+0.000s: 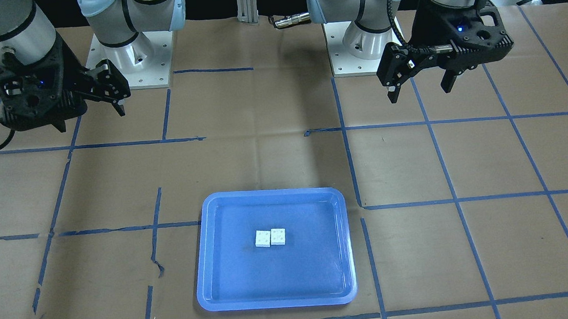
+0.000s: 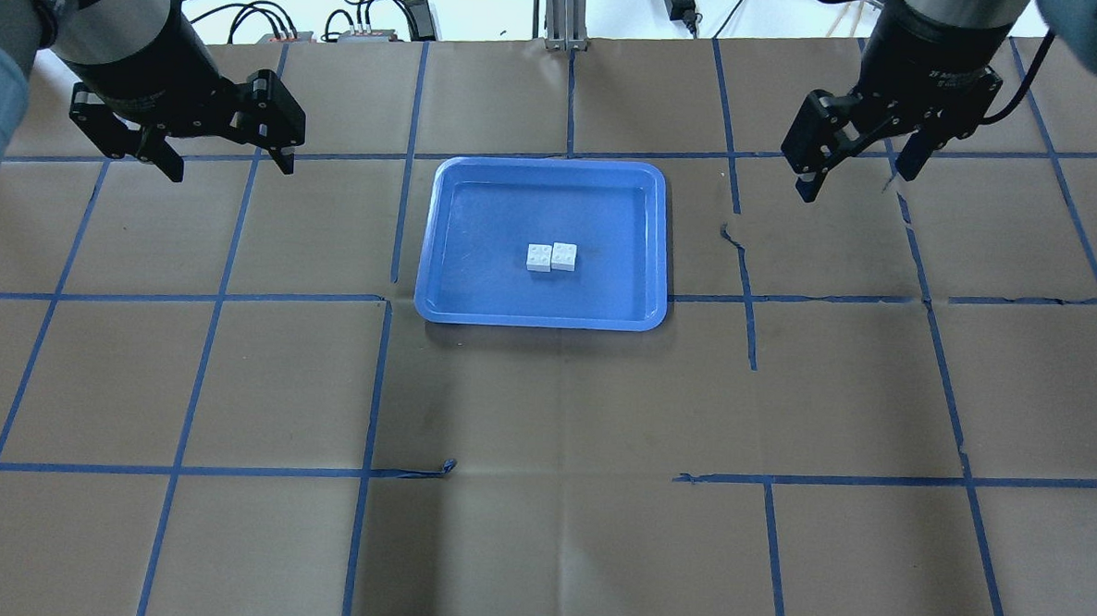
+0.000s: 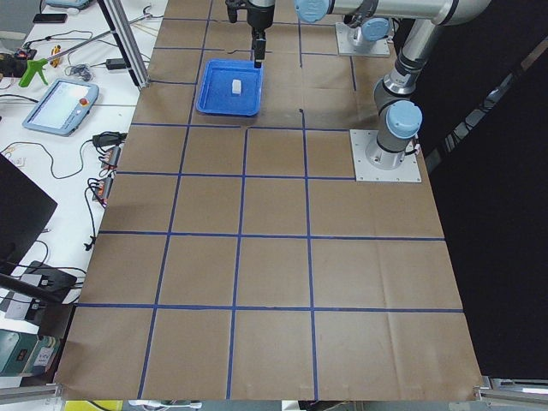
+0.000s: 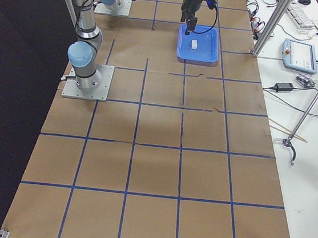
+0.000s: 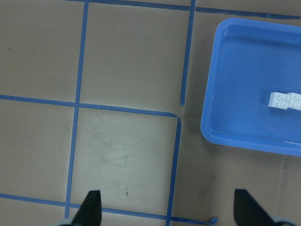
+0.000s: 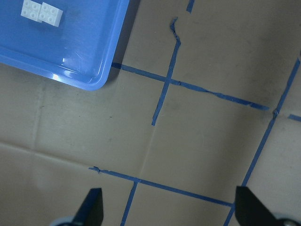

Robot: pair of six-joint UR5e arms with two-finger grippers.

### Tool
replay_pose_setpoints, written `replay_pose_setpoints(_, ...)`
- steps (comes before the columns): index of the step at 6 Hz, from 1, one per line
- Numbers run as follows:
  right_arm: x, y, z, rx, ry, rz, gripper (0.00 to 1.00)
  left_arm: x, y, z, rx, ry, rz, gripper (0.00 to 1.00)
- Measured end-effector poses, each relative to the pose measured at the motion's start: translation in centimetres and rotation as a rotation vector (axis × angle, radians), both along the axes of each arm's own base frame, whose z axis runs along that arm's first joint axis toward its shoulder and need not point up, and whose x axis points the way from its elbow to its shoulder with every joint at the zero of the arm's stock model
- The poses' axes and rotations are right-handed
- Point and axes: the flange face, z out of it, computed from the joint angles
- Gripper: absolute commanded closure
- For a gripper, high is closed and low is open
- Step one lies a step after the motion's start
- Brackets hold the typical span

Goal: Assemble white blocks and place on blue tray

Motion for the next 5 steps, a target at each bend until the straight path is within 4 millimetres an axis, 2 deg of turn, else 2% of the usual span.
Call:
replay_pose_setpoints(1,0.2,0.3,1.2,-0.003,0.006,-0.105,0.0,0.0,0.0,0.0,0.0,0.0,0.0,0.01)
replay_pose_setpoints(2,0.3,0.6,1.6,0.001,0.016,-0.225,0.0,0.2,0.0,0.0,0.0,0.0,0.003,0.01)
replay_pose_setpoints(3,0.4,0.7,1.3,0.017,0.027,-0.329,0.0,0.3,-0.1,0.0,0.0,0.0,0.007,0.01)
replay_pose_setpoints(5,0.4,1.0,-1.1,0.063,0.039,-0.382,0.0,0.4,-0.1,0.0,0.0,0.0,0.009,0.01)
